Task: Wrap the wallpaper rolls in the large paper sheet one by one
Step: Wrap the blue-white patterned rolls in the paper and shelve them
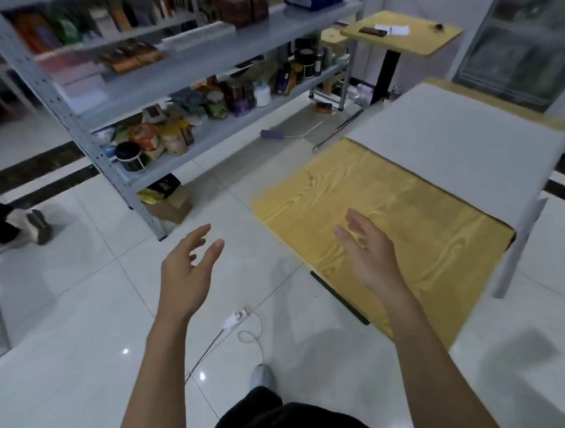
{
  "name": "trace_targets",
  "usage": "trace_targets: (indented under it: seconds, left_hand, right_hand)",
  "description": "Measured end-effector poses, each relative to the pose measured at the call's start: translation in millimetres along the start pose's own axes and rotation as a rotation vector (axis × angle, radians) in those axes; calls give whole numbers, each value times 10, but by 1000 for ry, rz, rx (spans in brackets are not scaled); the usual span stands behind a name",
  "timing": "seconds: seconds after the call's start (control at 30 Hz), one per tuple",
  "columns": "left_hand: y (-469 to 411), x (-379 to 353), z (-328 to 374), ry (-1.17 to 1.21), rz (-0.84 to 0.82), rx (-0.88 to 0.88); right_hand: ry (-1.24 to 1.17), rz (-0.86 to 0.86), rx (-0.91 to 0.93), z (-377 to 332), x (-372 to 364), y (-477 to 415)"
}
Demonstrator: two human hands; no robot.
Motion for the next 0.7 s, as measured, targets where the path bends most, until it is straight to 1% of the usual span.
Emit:
trace_targets:
  seconds: [0.2, 0.4, 0.53, 0.7]
  left_hand:
    - [-847, 241, -141, 23, -17, -17]
    - [-1636, 309, -238, 20, -35, -18]
    - [-2298, 210, -253, 4, -56, -37]
    - [-3346, 23, -253, -27, -75, -63]
  right_hand:
    - [-2, -12, 34, -350, -717, -584]
    - [16, -39, 22, -504, -1239, -1213]
    - [16, -45, 16, -556, -1515, -1820]
    - [12, -40, 31, -603, -1853, -2805]
Point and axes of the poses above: each hand's wrist, its own y-axis away from the middle knuckle, its own x-axis out of the back of the hand, z = x × y, the point moved 4 cm from there along -y, towards the middle knuckle, and after that the axes turned 8 degrees about -y, right-handed, at the moved point
